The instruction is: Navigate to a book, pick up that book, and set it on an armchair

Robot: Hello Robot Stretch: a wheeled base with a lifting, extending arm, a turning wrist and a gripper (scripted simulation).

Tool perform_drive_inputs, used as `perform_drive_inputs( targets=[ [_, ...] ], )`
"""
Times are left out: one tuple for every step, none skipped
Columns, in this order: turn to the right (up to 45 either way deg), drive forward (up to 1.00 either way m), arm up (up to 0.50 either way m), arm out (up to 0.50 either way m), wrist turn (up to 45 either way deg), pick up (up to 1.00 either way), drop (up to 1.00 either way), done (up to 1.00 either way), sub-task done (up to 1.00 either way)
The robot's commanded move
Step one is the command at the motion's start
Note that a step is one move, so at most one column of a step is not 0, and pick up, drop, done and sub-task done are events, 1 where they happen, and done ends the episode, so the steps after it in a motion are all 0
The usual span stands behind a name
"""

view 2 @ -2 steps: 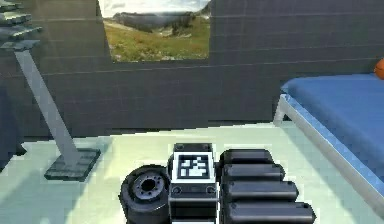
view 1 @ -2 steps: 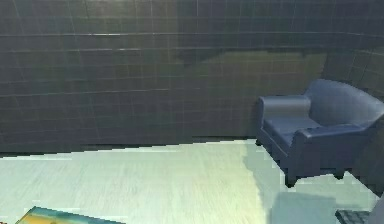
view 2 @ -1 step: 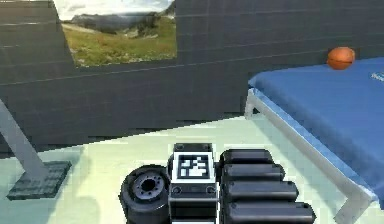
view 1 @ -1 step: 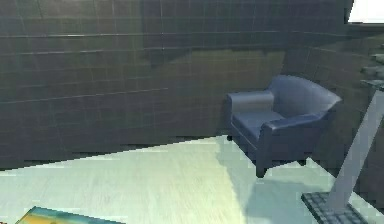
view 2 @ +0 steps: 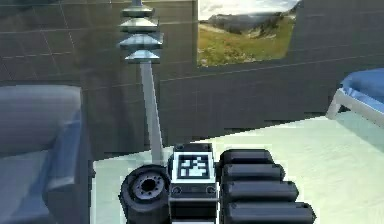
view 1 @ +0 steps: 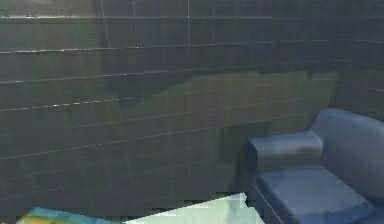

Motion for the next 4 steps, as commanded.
perform_drive_inputs(
  targets=[
    [0.0, 0.70, 0.00, 0.00, 0.0, 0.00, 0.00, 0.00, 0.00],
    [-45.0, 0.00, 0.00, 0.00, 0.0, 0.00, 0.00, 0.00, 0.00],
    [-45.0, 0.00, 0.00, 0.00, 0.0, 0.00, 0.00, 0.00, 0.00],
    [-33.0, 0.00, 0.00, 0.00, 0.0, 0.00, 0.00, 0.00, 0.00]
  ],
)
